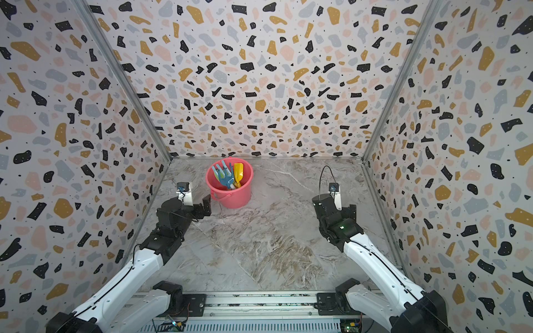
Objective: Organize the gardening tools
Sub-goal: Reset both arms
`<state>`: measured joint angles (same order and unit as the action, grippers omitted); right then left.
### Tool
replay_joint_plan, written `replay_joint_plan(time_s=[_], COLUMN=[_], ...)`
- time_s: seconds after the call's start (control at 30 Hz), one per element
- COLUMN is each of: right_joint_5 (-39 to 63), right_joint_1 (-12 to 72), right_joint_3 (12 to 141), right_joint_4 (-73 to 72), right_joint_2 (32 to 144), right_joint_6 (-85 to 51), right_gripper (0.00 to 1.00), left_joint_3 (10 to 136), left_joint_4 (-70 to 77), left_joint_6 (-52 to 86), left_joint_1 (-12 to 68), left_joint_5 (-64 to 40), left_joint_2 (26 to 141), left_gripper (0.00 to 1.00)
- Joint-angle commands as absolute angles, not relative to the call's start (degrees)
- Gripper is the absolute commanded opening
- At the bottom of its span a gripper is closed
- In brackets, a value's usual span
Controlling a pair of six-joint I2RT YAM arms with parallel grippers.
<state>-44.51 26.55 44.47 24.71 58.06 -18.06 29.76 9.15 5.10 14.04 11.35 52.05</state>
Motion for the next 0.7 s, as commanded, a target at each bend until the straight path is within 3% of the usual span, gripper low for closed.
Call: replay_joint_plan(time_s=[0.0, 0.37, 0.67], right_joint_5=[-44.55, -38.33, -27.26], right_joint_1=[24.17, 17.19, 11.53], right_joint_3=[41.99, 23.86, 16.3], right_joint_4=[18.86, -10.41, -32.7], right_joint_2=[57.11, 54.17, 64.54], right_joint_6=[-14.72, -5.28, -4.11], right_gripper=[1.0, 1.0, 1.0], left_joint_3=[26.61, 19.01, 14.86], left_joint_4=[16.25, 27.53, 41.07], left_joint_6=[3.03, 0.51, 0.75], left_joint_1=[13.72, 10.92, 5.46], left_joint_5=[14.22, 14.71, 9.69], left_joint_2=[52.0, 57.65, 67.09], left_gripper=[0.99, 0.99, 1.0])
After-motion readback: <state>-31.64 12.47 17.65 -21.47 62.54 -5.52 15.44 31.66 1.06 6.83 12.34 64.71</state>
